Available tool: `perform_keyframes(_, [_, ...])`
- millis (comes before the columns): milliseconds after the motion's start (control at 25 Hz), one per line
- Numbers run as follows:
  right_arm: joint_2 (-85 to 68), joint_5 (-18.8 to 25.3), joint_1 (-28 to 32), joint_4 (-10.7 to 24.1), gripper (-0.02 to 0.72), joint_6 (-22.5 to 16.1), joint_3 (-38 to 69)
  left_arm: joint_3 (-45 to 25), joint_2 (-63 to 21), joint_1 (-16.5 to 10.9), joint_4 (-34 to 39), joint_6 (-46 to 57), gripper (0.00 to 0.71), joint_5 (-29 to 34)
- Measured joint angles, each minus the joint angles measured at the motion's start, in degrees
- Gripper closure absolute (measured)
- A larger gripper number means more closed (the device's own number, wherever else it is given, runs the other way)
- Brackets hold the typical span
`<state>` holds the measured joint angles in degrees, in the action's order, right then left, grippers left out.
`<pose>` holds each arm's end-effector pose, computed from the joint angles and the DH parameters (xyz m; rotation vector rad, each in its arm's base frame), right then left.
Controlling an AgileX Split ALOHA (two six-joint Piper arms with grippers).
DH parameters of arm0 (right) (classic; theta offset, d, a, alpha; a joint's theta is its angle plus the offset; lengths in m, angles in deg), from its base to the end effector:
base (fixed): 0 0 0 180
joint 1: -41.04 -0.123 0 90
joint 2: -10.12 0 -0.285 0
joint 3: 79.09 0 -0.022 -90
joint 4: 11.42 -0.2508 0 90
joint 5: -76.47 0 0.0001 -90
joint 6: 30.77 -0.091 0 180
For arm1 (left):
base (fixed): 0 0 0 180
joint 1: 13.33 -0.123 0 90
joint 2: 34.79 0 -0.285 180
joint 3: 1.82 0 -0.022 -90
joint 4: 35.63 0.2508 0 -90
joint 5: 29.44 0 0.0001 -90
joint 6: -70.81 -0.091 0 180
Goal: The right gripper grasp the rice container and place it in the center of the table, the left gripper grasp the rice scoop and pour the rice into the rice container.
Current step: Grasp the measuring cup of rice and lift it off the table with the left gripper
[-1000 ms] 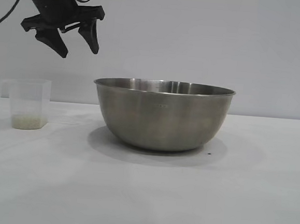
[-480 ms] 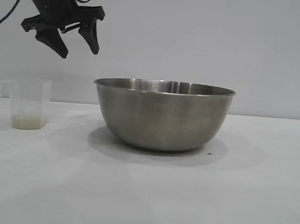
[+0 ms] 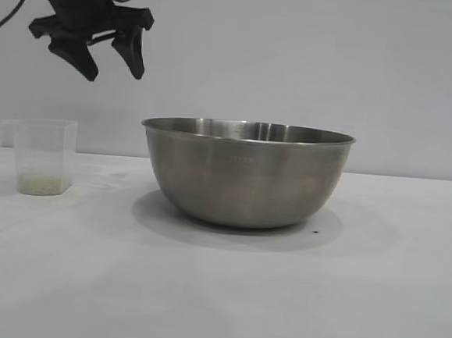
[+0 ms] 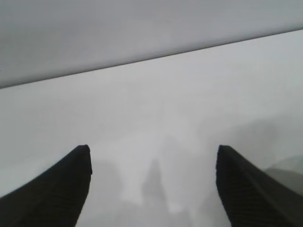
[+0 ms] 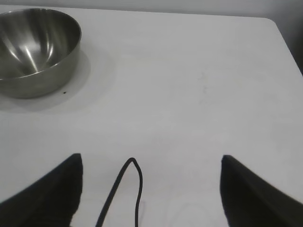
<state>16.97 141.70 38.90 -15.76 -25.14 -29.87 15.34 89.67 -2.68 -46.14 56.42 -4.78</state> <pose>-0.0098 0.0059 0.2681 -0.1506 2.1097 0.0554 0.4656 -0.0946 0.2441 0.3483 2.2716 -0.1400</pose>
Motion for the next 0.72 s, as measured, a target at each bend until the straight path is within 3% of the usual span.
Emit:
perform_keyframes(360, [0.0, 0.0, 0.0, 0.0, 0.153, 0.0, 0.0, 0.0, 0.0, -0.16, 3.63, 0.29, 0.218, 6.27])
perform_keyframes(720, [0.0, 0.0, 0.0, 0.0, 0.153, 0.0, 0.0, 0.0, -3.98, -4.16, 5.63, 4.82, 0.218, 17.3])
